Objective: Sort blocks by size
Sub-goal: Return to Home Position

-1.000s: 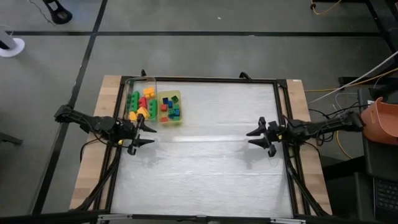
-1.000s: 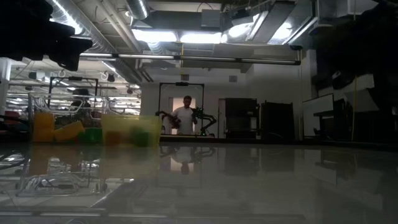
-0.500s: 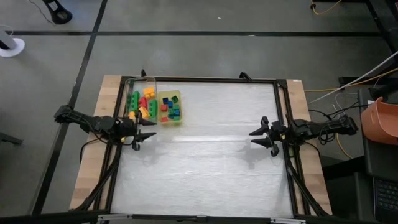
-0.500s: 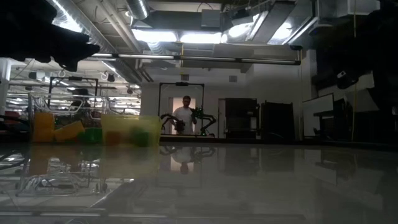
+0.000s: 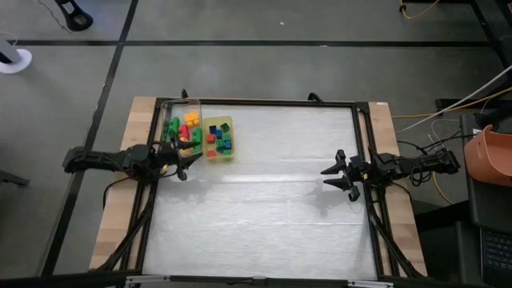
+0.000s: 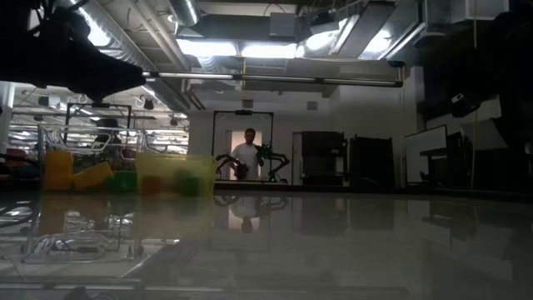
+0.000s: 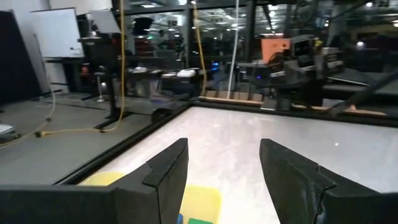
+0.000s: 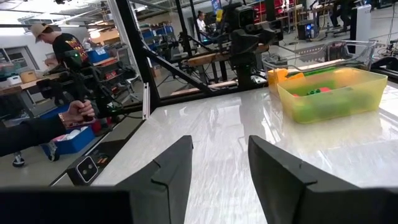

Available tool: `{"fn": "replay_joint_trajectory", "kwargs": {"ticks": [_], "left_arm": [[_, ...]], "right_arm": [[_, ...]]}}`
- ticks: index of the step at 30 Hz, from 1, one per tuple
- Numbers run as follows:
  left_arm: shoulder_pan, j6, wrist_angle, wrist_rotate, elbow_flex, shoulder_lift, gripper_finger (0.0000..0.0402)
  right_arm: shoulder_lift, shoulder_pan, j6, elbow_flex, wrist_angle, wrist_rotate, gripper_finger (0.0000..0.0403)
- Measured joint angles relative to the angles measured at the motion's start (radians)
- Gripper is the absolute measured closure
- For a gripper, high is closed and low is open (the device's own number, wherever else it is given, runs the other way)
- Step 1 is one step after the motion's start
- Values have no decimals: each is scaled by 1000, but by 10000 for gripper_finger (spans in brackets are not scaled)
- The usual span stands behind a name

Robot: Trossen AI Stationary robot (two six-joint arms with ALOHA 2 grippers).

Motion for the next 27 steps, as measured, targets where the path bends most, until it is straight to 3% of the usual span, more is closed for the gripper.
{"fn": "replay_joint_trajectory", "kwargs": {"ticks": [8, 27], "left_arm": [[51, 5, -3, 42, 0, 3, 215], [51, -5, -3, 45, 0, 10, 215]], "right_arm": [[0, 0, 0, 0, 0, 28, 246], [0, 0, 0, 0, 2, 45, 246]]}}
